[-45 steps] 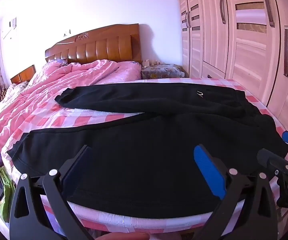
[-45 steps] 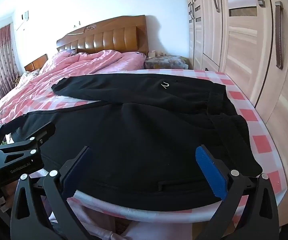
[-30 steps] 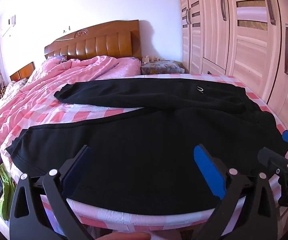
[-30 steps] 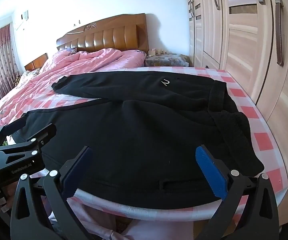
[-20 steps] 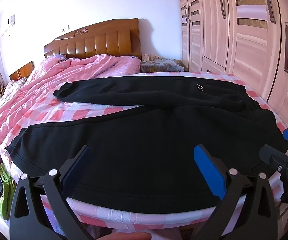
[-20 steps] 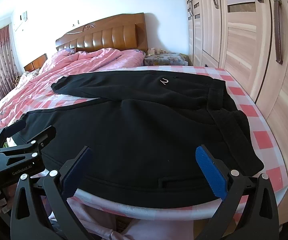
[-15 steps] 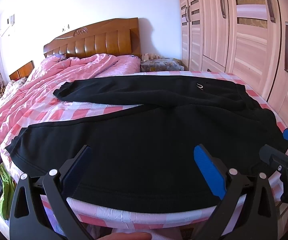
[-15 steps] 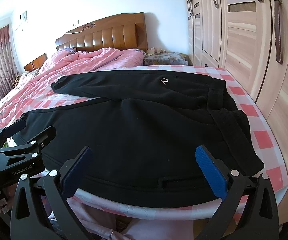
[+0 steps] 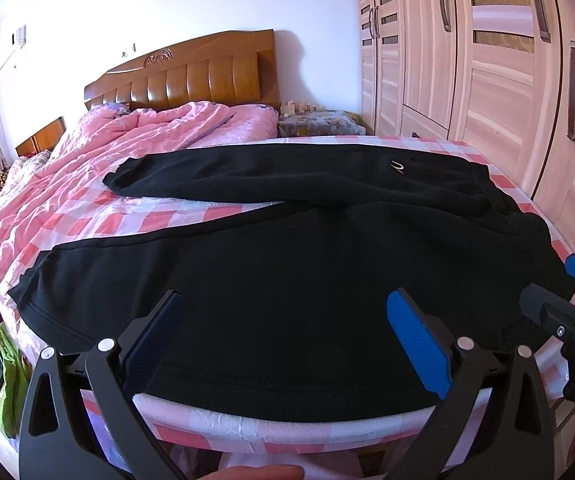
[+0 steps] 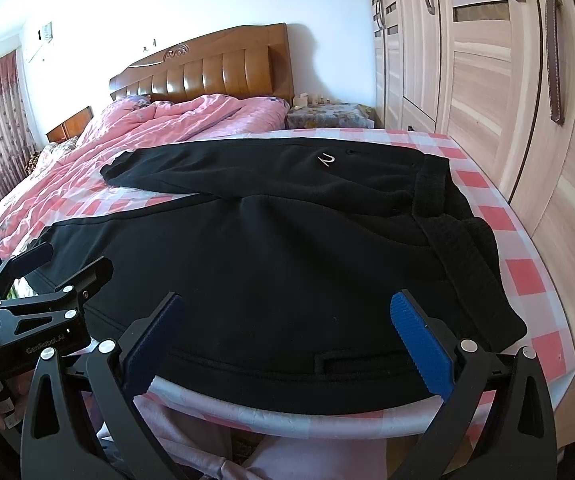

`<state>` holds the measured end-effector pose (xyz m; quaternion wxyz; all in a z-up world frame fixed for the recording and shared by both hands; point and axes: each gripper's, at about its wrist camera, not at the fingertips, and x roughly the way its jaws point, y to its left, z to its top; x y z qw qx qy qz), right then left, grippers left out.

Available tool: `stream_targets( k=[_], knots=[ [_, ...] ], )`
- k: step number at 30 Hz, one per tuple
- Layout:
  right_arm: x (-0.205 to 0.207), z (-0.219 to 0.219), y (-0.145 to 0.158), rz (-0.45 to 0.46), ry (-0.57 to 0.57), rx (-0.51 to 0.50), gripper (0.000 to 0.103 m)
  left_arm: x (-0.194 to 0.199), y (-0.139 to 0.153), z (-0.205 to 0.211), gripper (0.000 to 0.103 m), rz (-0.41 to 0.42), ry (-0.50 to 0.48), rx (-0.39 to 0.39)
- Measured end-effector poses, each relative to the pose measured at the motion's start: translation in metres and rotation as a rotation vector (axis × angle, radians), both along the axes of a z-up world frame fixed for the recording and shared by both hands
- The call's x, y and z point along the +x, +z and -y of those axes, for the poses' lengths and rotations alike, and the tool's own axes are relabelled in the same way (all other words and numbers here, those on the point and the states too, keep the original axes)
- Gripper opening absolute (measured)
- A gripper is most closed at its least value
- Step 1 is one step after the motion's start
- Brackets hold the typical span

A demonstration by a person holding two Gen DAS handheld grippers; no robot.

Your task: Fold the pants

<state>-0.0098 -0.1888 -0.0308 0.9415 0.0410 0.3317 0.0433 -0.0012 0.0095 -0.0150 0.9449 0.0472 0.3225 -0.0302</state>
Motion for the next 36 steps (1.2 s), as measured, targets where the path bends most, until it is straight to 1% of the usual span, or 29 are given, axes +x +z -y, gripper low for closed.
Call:
stream_targets(
  k=[3,14,20,26,31,36],
  knots=[
    [0.0,0.002,-0.001,-0.003,-0.005,0.004,0.099,0.001,0.0,-0.001,0.102,-0.005,0.008,0.006],
    [0.002,0.004,-0.001,-0.014,-0.014,0.007,0.099,0.001,0.0,-0.003,0.102,-0.004,-0.008,-0.029],
    [0.0,0.007,-0.002,-0.019,-0.018,0.012,0.099,0.0,0.0,-0.002,0.102,-0.007,-0.012,-0.015],
    [0.002,0.013,-0.004,-0.028,-0.034,0.021,0.099,-0.001,0.002,-0.006,0.102,0.003,0.017,-0.029],
    [0.001,0.015,-0.004,-0.026,-0.034,0.024,0.099,0.002,-0.001,-0.013,0.102,-0.018,0.037,-0.04],
    [0.005,0.016,-0.004,-0.022,-0.019,0.007,0.099,0.007,-0.006,-0.02,0.102,-0.031,0.056,-0.015]
  ],
)
